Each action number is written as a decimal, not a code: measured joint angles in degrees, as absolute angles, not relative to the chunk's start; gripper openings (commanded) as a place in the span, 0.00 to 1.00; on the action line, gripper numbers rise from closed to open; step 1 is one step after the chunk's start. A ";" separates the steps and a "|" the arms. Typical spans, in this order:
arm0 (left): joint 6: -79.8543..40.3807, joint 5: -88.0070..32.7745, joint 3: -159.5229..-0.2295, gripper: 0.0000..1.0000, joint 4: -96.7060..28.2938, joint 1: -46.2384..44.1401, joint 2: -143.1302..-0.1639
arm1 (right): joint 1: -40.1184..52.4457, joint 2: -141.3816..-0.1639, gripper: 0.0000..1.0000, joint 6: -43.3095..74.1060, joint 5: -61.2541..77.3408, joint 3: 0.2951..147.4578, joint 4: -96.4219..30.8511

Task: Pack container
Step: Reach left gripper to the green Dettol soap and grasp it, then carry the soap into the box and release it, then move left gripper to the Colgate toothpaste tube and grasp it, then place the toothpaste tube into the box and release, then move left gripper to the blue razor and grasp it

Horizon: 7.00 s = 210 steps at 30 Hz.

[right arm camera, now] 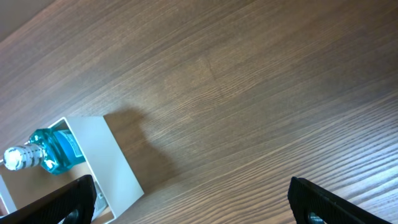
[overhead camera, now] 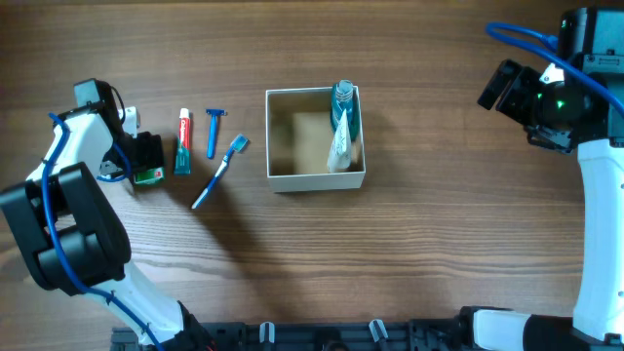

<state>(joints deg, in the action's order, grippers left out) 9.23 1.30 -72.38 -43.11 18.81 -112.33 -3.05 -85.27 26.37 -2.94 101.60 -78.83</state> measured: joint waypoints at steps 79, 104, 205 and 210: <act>-18.09 -3.79 -87.92 1.00 -55.96 -14.76 -86.65 | -3.05 -85.27 1.00 26.37 -2.94 101.60 -78.81; 0.05 0.10 -81.80 0.65 -48.53 5.17 -117.56 | -3.05 -85.30 1.00 26.37 -2.94 101.60 -78.83; 4.12 -2.07 -94.06 0.69 -55.02 0.71 -124.09 | -3.07 -85.27 1.00 26.37 -2.94 101.60 -78.83; 4.49 -2.48 -94.13 0.50 -54.83 0.69 -126.54 | -3.05 -85.27 1.00 26.37 -2.94 101.60 -78.85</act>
<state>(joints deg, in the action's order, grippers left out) 4.49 -2.48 -94.13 -54.83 0.69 -126.54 -3.05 -85.27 26.37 -2.94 101.60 -78.85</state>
